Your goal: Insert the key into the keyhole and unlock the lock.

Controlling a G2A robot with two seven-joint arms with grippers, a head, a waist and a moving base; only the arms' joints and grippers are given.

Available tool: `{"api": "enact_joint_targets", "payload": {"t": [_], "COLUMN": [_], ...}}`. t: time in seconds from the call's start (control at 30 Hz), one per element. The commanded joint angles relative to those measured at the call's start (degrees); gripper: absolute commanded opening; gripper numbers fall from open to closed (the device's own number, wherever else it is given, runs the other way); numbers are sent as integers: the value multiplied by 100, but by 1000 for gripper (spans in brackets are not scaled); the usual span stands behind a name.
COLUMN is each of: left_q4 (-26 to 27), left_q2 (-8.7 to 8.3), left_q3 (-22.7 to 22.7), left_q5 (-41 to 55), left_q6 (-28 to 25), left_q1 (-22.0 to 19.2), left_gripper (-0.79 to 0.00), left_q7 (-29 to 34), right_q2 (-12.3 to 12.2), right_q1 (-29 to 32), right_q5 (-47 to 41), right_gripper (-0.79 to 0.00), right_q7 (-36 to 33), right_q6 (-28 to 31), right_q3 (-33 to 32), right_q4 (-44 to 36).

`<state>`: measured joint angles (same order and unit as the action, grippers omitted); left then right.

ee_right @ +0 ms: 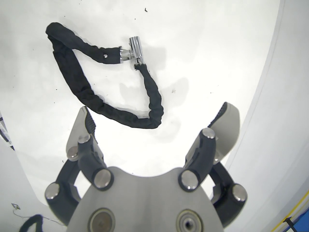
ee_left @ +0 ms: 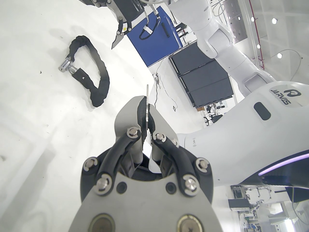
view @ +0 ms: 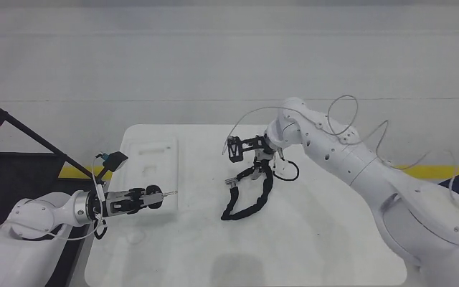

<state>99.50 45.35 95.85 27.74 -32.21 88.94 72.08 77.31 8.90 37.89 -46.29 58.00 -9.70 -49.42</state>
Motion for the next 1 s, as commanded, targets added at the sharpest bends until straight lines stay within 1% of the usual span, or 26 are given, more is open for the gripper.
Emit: {"api": "enact_joint_targets", "payload": {"t": [0.0,0.23,0.43,0.47,0.53,0.6,0.63,0.67,0.7,0.83,0.97], "left_q4": [0,0,0,0,0,0,0,0,0,0,0], "left_q2": [0,0,0,0,0,0,0,0,0,0,0], "left_q3": [0,0,0,0,0,0,0,0,0,0,0], "left_q5": [0,0,0,0,0,0,0,0,0,0,0], "left_q6": [0,0,0,0,0,0,0,0,0,0,0], "left_q1": [0,0,0,0,0,0,0,0,0,0,0], "left_gripper": [-785,-785,-785,-785,-785,-785,-785,-785,-785,-785,-785], "left_q7": [0,0,0,0,0,0,0,0,0,0,0], "right_q2": [103,486,770,815,896,972,1008,1041,1073,1196,1333], "right_q1": [47,252,393,423,463,485,489,489,489,503,533], "right_q5": [144,638,943,977,1056,1090,1107,1124,1185,1400,1712], "right_gripper": [0,0,-3,-22,-108,-308,-363,-394,-388,-422,-422], "right_q7": [0,0,0,0,1,1,1,1,1,1,52], "right_q6": [0,0,0,0,0,0,0,0,0,0,0], "right_q3": [-4,-4,-4,-4,-4,-4,-4,-4,-4,-4,-4], "right_q4": [167,771,1094,1129,1210,1284,1318,1352,1376,1531,1697]}}
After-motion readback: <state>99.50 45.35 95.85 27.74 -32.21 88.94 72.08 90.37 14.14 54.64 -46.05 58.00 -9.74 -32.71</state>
